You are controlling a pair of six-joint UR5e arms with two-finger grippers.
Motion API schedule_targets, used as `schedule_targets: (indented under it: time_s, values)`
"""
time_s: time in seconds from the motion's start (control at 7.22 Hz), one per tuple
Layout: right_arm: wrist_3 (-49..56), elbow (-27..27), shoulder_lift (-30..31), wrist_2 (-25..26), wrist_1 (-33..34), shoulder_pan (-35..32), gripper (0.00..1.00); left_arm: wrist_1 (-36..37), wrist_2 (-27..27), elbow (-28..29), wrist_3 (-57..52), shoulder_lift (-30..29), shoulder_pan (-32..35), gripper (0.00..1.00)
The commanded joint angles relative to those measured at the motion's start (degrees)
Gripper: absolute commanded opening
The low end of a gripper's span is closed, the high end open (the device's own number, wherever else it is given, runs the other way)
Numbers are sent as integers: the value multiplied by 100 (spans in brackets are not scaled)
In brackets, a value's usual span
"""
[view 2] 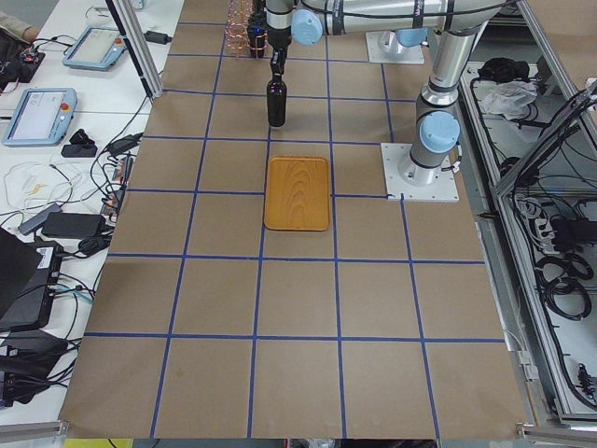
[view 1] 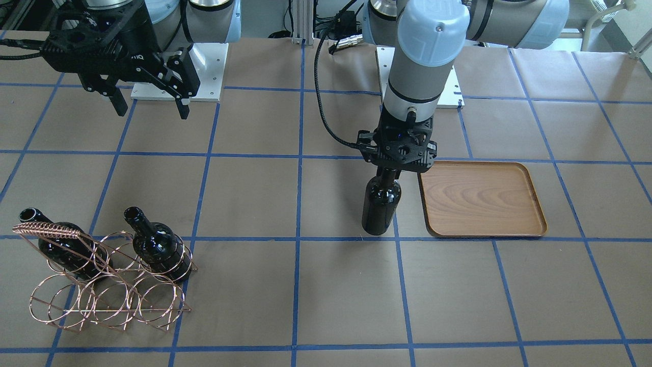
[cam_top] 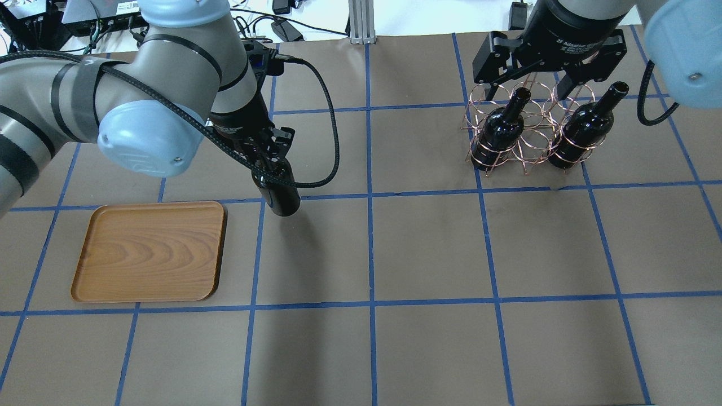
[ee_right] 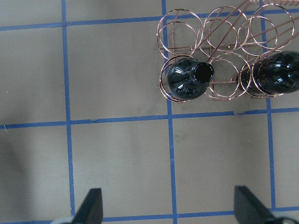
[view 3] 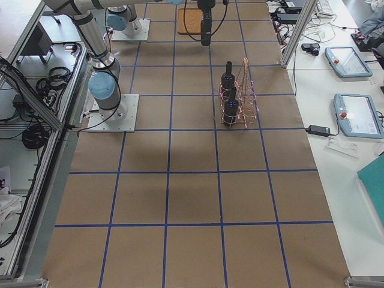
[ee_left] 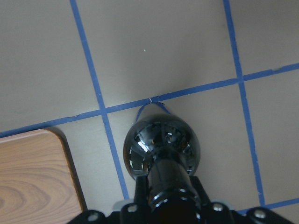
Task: Take wine from basket and place on tray
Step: 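Lift the bottle with the left gripper and move it over the tray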
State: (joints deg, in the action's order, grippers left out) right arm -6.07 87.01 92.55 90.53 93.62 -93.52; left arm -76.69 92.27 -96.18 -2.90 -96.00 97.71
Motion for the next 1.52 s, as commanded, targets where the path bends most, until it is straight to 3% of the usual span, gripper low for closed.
schedule_targets:
  time_s: [0.0, 0.55, 1.11, 1.38]
  values:
    - [0, 0, 0, 0, -2, 0, 100, -135, 19, -6, -297, 195, -418, 0]
    - [0, 0, 0, 0, -2, -9, 100, -250, 28, -190, -2245, 477, -1516, 0]
    - [-9, 9, 0, 26, -20, -132, 100, -285, 28, -839, -3776, 819, -2649, 0]
    - [-9, 9, -9, 61, -28, -132, 100, -293, 37, -946, -4077, 873, -3037, 0]
